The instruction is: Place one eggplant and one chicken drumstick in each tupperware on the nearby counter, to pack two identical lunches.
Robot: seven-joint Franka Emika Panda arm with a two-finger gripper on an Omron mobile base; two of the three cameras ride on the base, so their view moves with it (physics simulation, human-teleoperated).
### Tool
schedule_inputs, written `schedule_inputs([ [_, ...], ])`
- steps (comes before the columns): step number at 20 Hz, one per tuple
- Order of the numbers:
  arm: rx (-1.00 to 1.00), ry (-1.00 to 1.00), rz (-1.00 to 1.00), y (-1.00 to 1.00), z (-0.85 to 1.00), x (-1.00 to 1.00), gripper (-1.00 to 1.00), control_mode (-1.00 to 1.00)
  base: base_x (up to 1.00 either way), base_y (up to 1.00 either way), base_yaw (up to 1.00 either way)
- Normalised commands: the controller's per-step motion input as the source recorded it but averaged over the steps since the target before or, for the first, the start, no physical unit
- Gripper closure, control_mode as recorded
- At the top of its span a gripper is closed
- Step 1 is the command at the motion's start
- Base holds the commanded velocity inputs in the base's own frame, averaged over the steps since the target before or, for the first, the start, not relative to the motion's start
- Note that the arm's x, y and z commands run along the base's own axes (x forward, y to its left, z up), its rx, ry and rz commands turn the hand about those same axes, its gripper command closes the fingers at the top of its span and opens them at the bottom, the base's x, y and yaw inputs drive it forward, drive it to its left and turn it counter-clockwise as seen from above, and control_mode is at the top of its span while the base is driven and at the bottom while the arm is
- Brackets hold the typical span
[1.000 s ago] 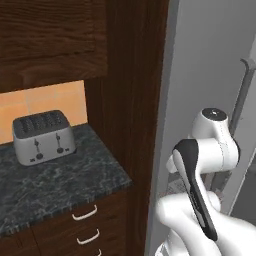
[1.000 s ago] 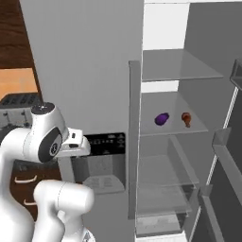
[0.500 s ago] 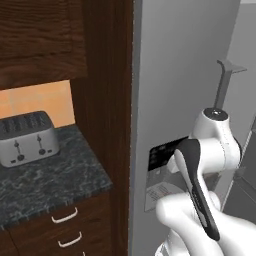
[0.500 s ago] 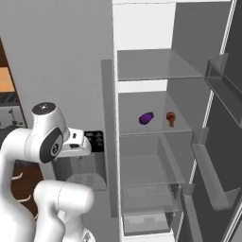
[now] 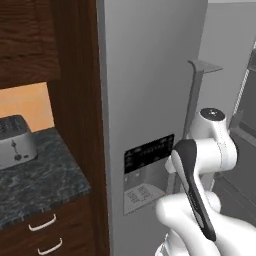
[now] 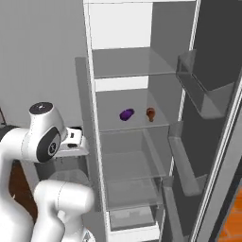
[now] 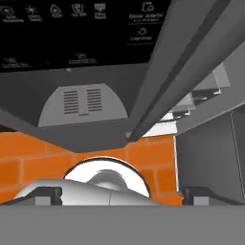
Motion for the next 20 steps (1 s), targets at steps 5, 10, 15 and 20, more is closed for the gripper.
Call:
schedule_inputs([
  [5,0.0,0.0,0.0,0.0,0.0,0.0,-1.0,1.0,-0.03,-0.98,-0.34],
  [10,0.0,0.0,0.0,0.0,0.0,0.0,-1.0,1.0,0.76,-0.13,-0.03],
  [15,0.0,0.0,0.0,0.0,0.0,0.0,-1.0,1.0,0.78,0.0,0.12],
  [20,0.0,0.0,0.0,0.0,0.0,0.0,-1.0,1.0,0.87,0.0,0.31],
])
